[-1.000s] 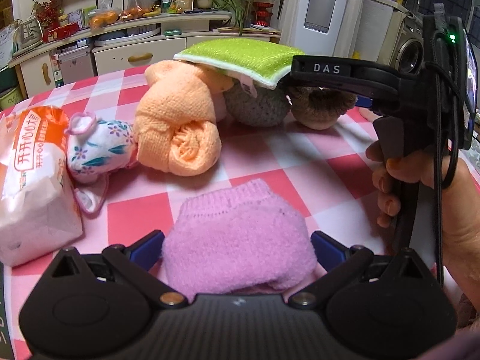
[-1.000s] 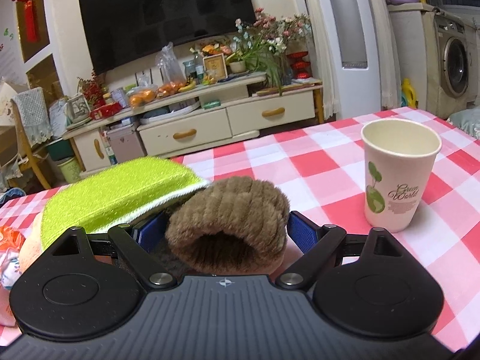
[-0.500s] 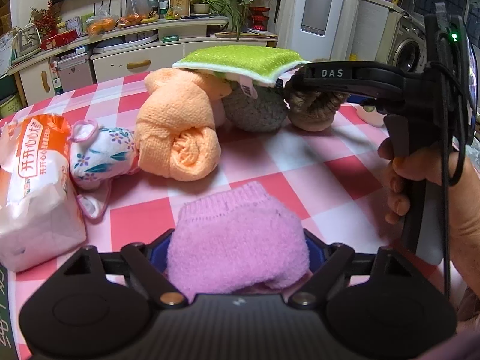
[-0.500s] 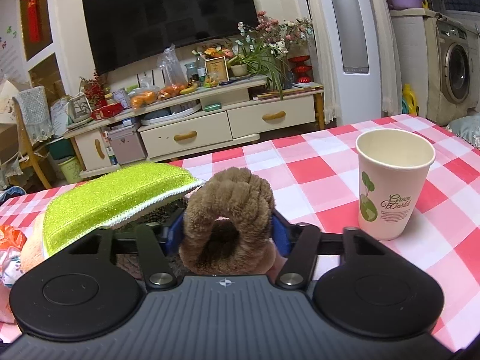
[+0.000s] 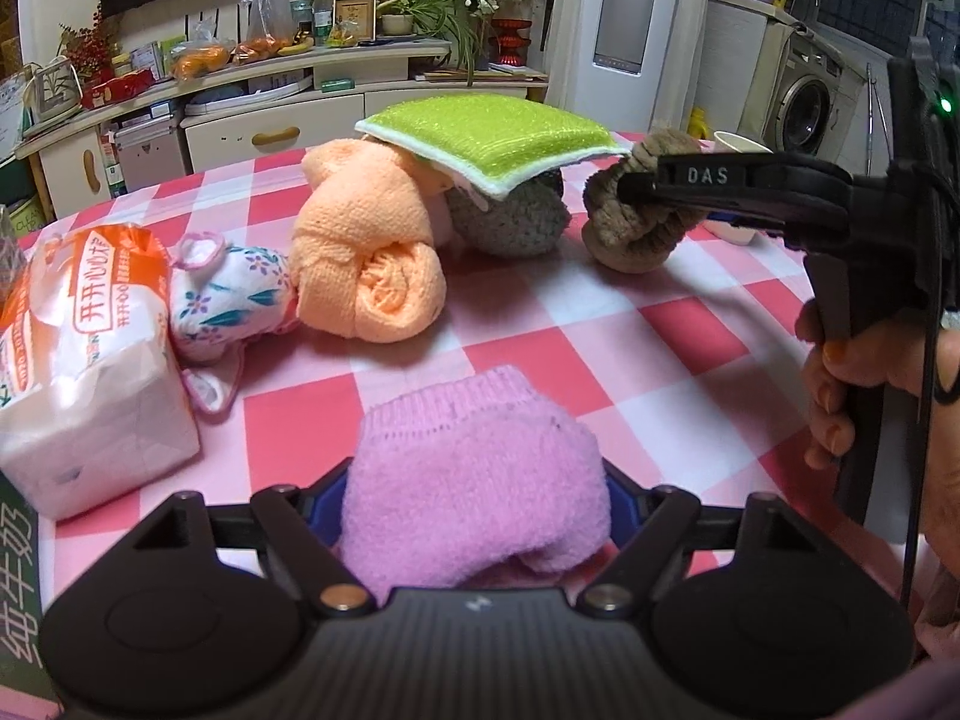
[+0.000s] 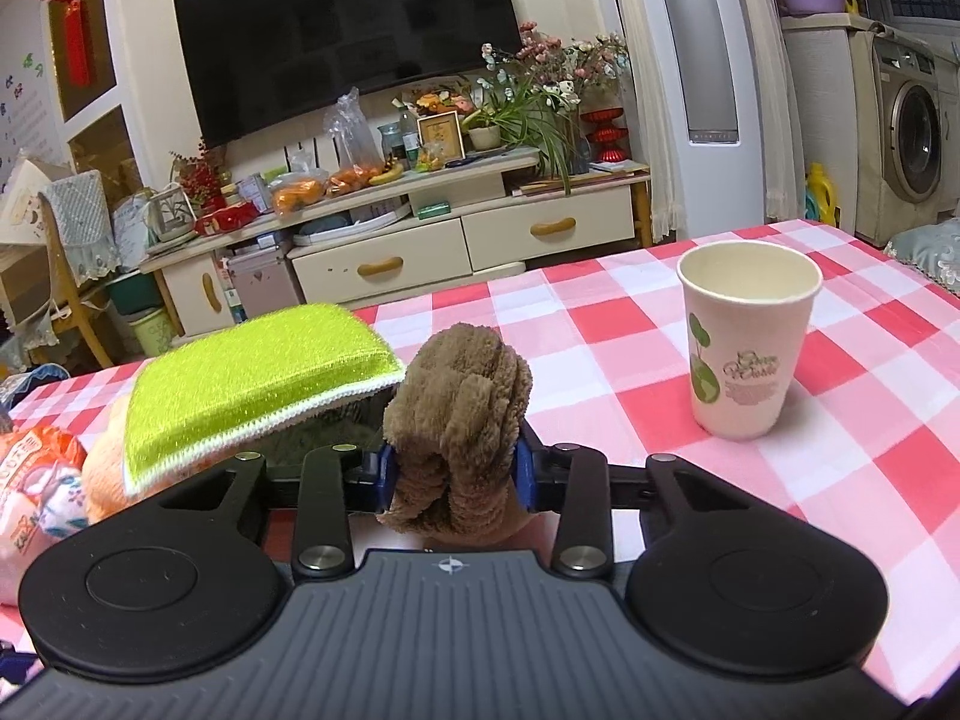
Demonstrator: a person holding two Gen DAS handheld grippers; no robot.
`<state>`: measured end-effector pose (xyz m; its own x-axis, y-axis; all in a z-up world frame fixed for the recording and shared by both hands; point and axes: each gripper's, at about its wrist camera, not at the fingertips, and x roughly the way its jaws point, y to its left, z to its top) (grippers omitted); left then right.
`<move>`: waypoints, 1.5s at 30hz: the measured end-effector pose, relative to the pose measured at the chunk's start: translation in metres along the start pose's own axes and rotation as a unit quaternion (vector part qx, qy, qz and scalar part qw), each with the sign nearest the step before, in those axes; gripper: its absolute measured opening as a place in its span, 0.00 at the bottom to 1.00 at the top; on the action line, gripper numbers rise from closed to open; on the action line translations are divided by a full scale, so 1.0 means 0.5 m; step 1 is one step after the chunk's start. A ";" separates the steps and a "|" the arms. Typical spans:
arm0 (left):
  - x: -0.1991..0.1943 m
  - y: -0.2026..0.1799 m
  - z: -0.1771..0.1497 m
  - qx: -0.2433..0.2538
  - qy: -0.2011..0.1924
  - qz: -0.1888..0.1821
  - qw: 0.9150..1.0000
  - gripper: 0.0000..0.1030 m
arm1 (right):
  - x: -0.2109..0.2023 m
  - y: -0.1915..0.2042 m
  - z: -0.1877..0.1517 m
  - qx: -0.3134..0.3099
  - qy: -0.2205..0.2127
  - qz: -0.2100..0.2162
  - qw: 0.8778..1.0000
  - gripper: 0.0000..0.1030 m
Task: Organize soft objects
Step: 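Lift and carry the pink knit piece and brown slipper over the cardboard box with both tools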
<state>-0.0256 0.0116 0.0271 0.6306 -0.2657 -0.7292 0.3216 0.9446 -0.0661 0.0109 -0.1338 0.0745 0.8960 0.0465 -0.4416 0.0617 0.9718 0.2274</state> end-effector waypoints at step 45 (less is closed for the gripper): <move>-0.161 0.087 -0.032 -0.031 -0.072 -0.019 0.997 0.77 | -0.083 0.040 -0.060 -0.039 0.087 0.035 0.995 0.36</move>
<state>-0.0734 0.0771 0.0720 0.7152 -0.3218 -0.6205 0.3052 0.9424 -0.1371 -0.0382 -0.1096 0.0712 0.8062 0.1470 -0.5731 -0.0382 0.9796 0.1975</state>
